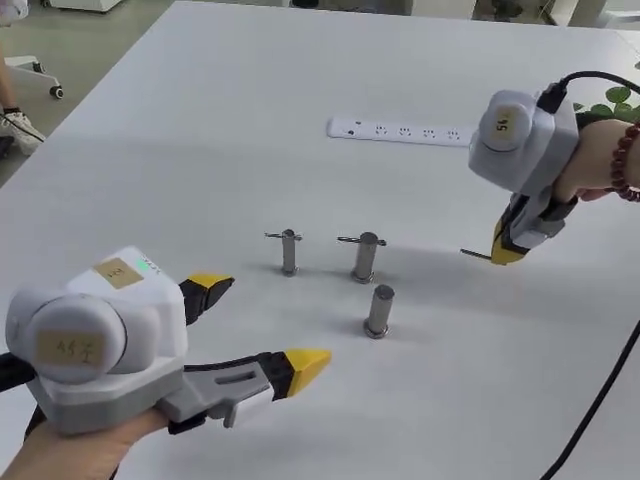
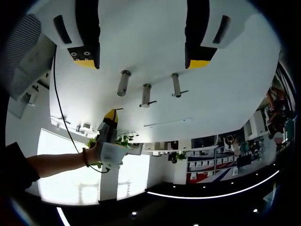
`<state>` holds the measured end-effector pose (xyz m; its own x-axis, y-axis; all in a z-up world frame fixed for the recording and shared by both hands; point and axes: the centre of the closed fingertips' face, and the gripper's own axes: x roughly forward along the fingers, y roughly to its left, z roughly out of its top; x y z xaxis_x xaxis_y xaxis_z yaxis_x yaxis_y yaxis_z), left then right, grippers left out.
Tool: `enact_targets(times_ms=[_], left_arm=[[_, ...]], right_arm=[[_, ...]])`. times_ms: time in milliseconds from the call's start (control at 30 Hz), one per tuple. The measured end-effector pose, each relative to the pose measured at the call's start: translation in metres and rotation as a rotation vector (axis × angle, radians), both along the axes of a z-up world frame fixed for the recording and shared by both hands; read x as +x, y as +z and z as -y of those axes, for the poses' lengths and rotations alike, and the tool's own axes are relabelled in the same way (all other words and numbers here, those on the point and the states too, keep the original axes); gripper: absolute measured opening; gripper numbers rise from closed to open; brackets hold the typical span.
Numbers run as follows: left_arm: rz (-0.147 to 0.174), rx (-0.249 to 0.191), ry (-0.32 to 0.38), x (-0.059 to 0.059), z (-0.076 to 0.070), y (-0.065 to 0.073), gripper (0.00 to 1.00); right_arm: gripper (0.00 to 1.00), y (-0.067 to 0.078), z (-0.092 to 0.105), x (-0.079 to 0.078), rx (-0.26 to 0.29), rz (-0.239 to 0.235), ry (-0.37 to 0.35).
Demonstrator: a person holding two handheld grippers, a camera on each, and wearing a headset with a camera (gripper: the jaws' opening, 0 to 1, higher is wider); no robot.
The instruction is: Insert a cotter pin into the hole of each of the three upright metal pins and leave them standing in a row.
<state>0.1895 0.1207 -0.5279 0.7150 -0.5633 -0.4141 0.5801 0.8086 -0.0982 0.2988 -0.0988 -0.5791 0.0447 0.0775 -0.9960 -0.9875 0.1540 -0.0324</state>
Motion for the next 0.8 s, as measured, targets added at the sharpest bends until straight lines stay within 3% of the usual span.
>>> enact_targets(times_ms=[333,800], left_arm=[[0.020,0.014,-0.016,-0.002,0.006,0.003,0.69],[0.020,0.021,-0.021,-0.004,0.009,0.004,0.65]], right_arm=[[0.00,0.010,-0.014,-0.039,0.008,-0.027,0.007],[0.00,0.013,-0.037,-0.057,0.042,-0.036,0.038]])
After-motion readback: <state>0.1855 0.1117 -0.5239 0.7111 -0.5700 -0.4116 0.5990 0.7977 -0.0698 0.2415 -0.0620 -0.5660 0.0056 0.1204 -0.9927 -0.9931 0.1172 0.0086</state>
